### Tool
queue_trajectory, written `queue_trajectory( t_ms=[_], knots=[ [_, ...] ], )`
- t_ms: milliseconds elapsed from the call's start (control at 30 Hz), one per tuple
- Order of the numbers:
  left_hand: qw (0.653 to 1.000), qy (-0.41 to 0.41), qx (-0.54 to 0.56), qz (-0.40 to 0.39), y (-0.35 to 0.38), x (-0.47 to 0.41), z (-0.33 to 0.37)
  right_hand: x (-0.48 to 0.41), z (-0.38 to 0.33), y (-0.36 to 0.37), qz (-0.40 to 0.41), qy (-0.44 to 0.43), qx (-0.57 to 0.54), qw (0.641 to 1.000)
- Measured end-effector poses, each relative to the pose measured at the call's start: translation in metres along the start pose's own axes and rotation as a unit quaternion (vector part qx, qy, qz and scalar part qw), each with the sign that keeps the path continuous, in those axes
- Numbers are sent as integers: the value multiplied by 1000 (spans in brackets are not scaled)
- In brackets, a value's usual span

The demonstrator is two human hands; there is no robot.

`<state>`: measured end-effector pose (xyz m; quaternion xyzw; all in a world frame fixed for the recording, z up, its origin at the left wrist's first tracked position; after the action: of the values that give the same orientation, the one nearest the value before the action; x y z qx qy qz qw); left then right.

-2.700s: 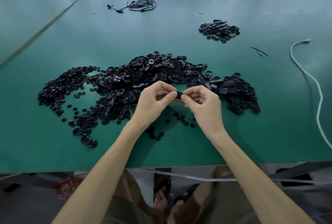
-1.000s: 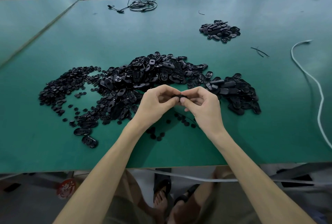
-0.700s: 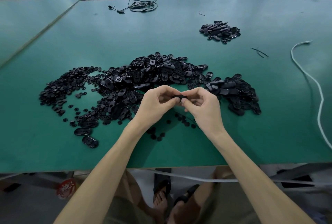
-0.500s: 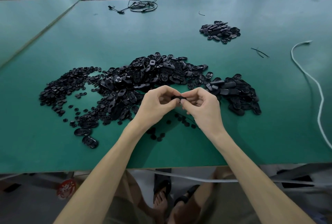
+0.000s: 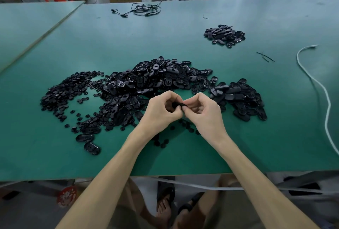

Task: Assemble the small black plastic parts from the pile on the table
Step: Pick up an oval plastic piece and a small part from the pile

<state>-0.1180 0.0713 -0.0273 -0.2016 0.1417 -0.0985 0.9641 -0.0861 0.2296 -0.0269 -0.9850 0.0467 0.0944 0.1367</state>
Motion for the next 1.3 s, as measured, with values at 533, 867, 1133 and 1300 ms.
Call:
queue_trajectory(
  t_ms=[533, 867, 1133, 1300],
  knots=[
    [999, -9, 52, -8, -3, 0, 3, 2, -4, -3, 4, -9, -5, 1000],
    [990, 17, 15, 140, -20, 1, 8, 3, -3, -19, 139, 8, -36, 990],
    [969, -71, -156, 179, -28, 1, -4, 2, 9, -28, 224, 61, -60, 971],
    [956, -76, -239, 152, -22, 2, -3, 1, 7, -25, 209, 51, -42, 976]
  ],
)
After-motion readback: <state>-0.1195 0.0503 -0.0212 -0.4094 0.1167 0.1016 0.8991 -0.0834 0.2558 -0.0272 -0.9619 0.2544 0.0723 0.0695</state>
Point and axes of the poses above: each hand's wrist, its own x-axis away from the middle knuckle, its own y-axis out of the palm, z = x × y, the point moved 5 cm from there along -x, towards the middle knuckle, and after that the axes turned 1 degree about -y, right-handed, at the moved point
